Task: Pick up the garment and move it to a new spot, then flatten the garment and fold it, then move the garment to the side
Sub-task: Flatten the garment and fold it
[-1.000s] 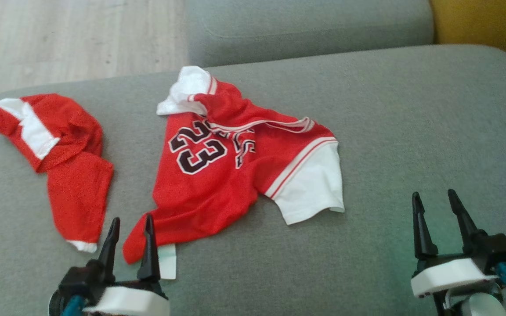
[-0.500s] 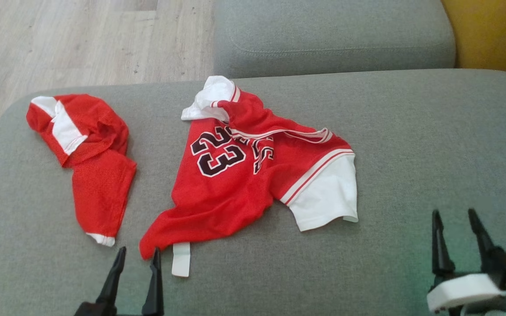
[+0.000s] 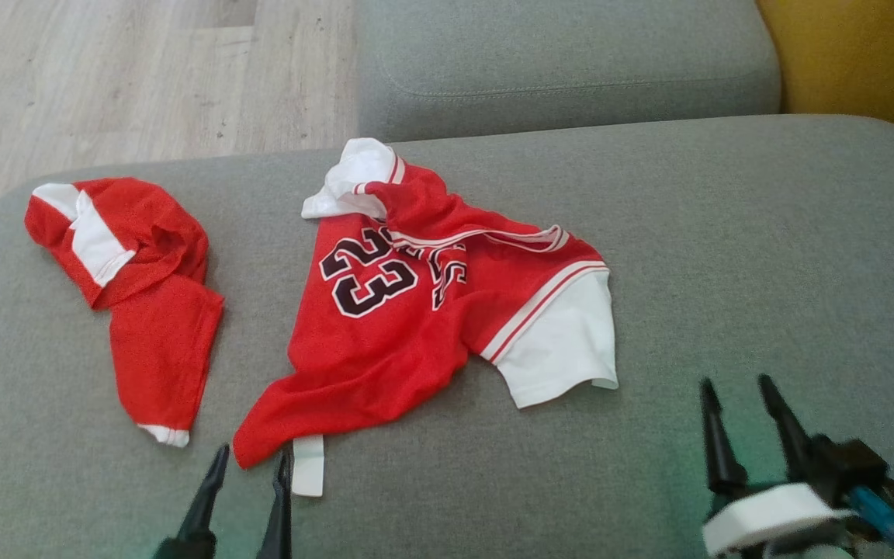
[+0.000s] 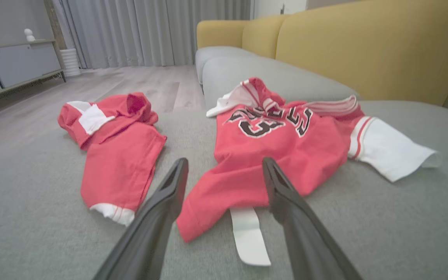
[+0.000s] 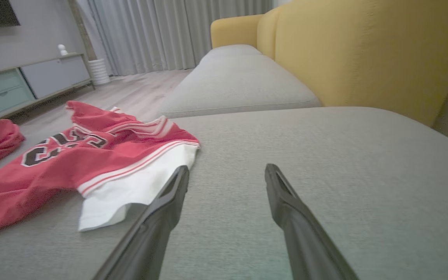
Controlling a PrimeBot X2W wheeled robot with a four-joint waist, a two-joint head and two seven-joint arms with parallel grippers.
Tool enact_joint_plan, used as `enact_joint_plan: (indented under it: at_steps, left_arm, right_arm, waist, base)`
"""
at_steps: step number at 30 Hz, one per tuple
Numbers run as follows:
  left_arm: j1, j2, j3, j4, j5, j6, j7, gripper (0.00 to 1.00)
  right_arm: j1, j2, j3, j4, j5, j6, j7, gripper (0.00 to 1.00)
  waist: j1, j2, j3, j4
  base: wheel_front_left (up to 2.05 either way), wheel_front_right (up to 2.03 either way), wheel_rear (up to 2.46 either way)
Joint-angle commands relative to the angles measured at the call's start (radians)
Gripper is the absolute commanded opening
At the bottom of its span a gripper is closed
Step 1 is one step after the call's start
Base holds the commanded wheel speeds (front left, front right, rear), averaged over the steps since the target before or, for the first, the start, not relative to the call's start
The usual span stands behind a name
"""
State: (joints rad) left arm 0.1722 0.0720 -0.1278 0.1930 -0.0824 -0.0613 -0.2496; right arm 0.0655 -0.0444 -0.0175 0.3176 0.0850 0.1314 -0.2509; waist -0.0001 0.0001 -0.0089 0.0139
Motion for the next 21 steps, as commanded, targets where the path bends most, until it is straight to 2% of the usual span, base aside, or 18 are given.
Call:
enact_joint_plan:
  at_steps: [1,8,13,21]
  left_arm:
    - [-0.027,-0.003,0.024,0.001,0.023,0.012,-0.012,1.0]
    - [-0.09,0.015,0.014,0.166,0.051,0.035,0.022,1.0]
    - [-0.176,0.02,0.01,0.246,0.055,0.041,0.018,1.0]
    - [-0.262,0.026,0.006,0.337,0.059,0.053,0.006,1.0]
  right_arm:
    - [-0.071,-0.006,0.053,-0.024,0.02,-0.001,-0.01,1.0]
    - [-0.181,-0.006,0.157,-0.017,0.098,-0.001,0.13,1.0]
    - [-0.229,-0.006,0.187,0.028,0.086,-0.001,0.24,1.0]
    - [-0.268,-0.006,0.197,0.09,0.109,-0.001,0.276,1.0]
  waist:
    - [0.0001,-0.0001,0.0,-0.004]
    - [0.0001,-0.0001,0.028,-0.013]
    - [0.0001,-0.0001,0.065,-0.006]
    - [0.0001,-0.0001,0.107,-0.005]
  base:
    - [0.0,0.0,0.0]
    - [0.0,0.0,0.0]
    - [0.0,0.0,0.0]
    - [0.0,0.0,0.0]
